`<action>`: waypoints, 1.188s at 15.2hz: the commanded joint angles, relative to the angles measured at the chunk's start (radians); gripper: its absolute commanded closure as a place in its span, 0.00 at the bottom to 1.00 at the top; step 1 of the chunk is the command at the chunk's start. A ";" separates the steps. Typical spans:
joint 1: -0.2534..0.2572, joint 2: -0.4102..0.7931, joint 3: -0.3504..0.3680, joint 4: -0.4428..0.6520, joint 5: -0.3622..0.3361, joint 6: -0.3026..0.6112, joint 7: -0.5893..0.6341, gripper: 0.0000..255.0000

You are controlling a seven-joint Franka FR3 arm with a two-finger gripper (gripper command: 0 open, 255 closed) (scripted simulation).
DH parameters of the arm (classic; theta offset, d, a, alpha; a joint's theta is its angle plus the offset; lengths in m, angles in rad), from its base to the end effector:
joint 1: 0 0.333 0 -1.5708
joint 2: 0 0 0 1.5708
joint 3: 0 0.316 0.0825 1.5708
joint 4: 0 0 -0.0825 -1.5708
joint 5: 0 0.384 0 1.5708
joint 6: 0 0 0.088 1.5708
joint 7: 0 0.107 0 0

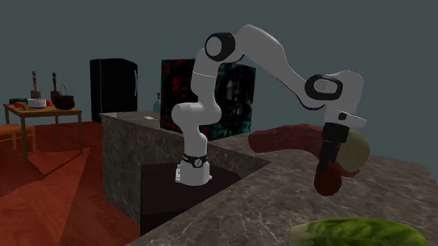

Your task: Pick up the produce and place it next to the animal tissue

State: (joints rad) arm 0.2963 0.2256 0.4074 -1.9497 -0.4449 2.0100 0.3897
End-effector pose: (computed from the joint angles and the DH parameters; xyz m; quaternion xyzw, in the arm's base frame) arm 0.4685 0.3530 0.3650 0.9520 0.2588 0.0195 0.1621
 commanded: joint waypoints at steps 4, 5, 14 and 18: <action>0.002 0.034 -0.007 -0.022 -0.026 0.049 0.027 1.00; 0.003 0.041 -0.009 -0.027 -0.031 0.058 0.033 1.00; 0.002 0.043 -0.009 -0.027 -0.033 0.060 0.034 0.00; 0.003 0.045 -0.009 -0.026 -0.034 0.061 0.035 0.00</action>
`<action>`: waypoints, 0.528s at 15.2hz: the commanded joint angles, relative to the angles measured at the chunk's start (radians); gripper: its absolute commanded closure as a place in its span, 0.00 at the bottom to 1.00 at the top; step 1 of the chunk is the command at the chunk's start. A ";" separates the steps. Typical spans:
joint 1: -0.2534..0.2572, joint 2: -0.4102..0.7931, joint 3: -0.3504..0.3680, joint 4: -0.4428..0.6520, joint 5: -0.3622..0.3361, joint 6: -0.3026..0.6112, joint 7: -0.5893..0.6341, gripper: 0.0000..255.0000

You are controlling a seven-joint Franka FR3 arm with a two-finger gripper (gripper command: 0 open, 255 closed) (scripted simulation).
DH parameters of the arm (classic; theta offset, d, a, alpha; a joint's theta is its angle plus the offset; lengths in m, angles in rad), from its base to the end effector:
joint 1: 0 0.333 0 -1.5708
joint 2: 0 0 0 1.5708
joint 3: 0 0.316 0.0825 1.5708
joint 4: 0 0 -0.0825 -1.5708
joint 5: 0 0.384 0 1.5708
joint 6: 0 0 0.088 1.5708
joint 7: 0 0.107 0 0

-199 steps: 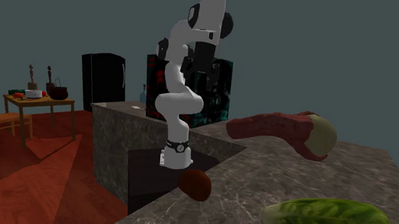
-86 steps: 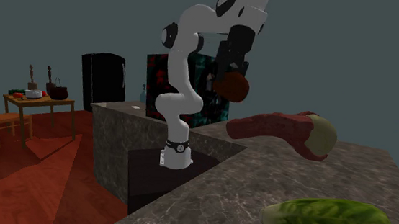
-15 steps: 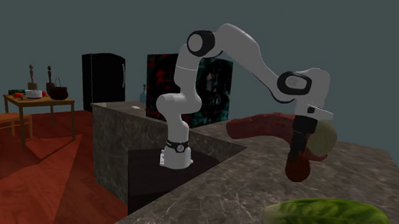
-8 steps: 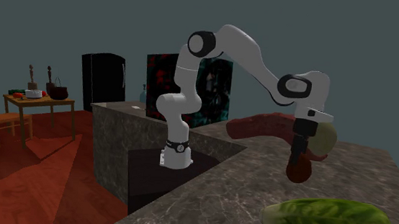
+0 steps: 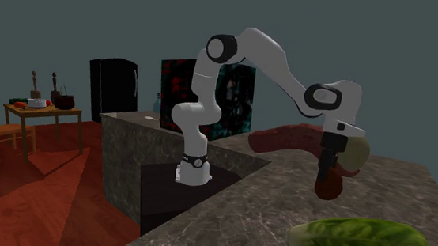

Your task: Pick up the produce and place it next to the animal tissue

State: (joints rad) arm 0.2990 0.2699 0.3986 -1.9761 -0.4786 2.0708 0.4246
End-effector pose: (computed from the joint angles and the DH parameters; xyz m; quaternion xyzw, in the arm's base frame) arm 0.4697 0.3525 0.3332 0.9521 0.2587 0.0199 0.1619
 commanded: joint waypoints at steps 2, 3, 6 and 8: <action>0.003 -0.017 0.007 0.016 0.015 -0.030 -0.010 0.00; 0.006 -0.029 0.013 0.033 0.027 -0.059 -0.017 0.00; 0.014 -0.047 0.023 0.068 0.046 -0.110 -0.028 0.00; 0.014 -0.047 0.023 0.068 0.046 -0.110 -0.028 0.00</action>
State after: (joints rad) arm 0.3128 0.2256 0.4209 -1.9074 -0.4345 1.9629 0.3972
